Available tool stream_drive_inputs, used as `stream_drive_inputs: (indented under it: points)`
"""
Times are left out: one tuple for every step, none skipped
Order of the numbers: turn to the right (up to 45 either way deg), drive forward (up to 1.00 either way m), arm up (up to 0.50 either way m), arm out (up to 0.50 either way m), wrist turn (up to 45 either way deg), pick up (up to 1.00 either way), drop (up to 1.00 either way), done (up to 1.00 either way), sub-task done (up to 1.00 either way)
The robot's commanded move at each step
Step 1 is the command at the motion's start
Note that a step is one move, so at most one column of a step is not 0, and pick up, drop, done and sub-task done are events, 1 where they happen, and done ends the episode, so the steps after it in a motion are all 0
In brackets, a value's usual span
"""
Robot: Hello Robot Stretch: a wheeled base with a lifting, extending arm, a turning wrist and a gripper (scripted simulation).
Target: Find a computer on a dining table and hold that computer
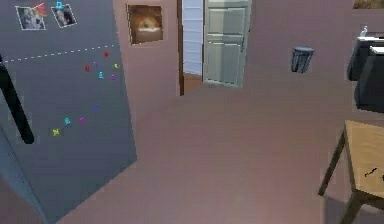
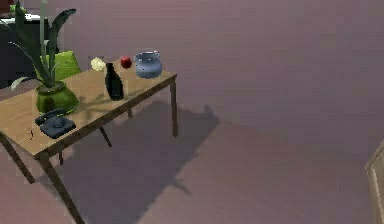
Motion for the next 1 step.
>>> stream_drive_inputs:
  points:
    - [3.0,0.0,0.0,0.0,0.0,0.0,0.0,0.0,0.0]
